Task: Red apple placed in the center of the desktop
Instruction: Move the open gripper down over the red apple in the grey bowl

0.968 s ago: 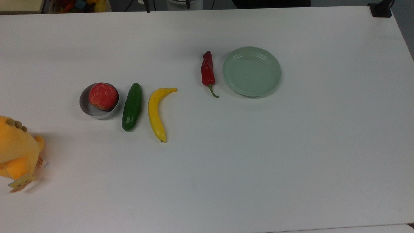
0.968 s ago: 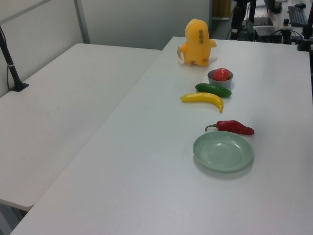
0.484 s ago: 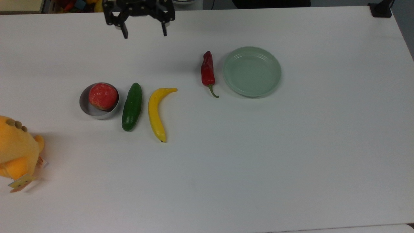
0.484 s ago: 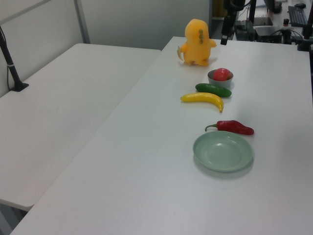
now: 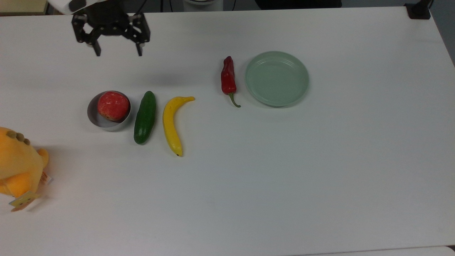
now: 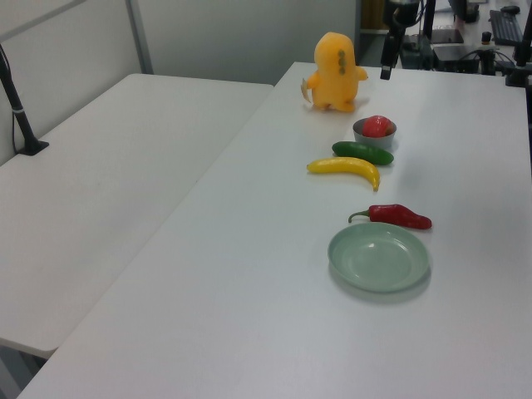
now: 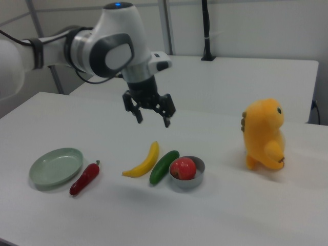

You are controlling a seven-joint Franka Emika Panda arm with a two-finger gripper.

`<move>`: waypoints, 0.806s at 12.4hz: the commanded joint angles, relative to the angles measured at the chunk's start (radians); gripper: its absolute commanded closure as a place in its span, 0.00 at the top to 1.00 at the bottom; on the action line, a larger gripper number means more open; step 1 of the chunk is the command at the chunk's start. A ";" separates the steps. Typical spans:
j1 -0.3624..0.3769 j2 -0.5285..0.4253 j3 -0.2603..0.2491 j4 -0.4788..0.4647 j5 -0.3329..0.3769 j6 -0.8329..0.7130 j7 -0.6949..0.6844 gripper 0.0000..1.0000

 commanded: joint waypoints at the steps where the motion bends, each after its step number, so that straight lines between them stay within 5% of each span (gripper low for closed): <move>1: -0.002 0.038 -0.039 -0.056 -0.016 0.128 -0.029 1.00; 10: -0.022 0.138 -0.067 -0.193 -0.040 0.381 -0.043 1.00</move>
